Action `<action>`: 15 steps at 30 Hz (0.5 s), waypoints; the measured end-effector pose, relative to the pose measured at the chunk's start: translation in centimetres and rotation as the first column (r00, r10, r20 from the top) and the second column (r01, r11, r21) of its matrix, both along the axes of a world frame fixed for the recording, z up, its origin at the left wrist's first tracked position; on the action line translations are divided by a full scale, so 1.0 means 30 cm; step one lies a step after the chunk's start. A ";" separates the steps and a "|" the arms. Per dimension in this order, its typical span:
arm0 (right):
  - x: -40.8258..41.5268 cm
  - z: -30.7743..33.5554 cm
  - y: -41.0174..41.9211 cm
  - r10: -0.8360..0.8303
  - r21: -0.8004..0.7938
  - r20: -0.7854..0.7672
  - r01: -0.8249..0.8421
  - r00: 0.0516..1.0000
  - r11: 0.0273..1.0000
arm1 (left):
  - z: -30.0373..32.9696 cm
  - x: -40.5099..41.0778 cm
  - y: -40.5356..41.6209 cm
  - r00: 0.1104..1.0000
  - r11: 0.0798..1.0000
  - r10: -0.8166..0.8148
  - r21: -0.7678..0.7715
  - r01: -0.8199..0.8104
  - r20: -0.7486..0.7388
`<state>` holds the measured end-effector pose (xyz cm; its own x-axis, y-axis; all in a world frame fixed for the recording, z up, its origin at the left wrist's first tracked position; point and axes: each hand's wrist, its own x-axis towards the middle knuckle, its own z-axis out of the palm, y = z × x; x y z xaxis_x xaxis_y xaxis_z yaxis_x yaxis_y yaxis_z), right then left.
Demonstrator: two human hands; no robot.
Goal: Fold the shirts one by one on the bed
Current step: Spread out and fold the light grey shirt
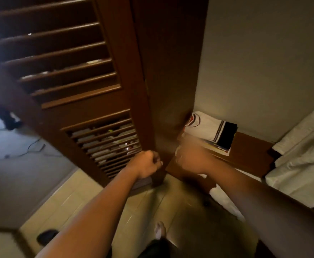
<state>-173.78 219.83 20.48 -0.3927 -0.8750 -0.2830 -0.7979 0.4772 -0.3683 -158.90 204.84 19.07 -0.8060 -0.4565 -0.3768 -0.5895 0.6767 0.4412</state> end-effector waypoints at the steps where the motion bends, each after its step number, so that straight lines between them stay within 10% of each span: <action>1: 0.051 0.006 0.000 0.037 0.016 0.013 -0.037 0.999 0.999 | -0.005 0.074 0.021 0.999 0.999 0.040 0.021 -0.040 0.013; 15: 0.641 -0.001 -0.382 0.452 0.003 0.076 -0.453 0.889 0.891 | -0.072 0.835 -0.113 0.854 0.849 0.520 0.120 -0.515 -0.008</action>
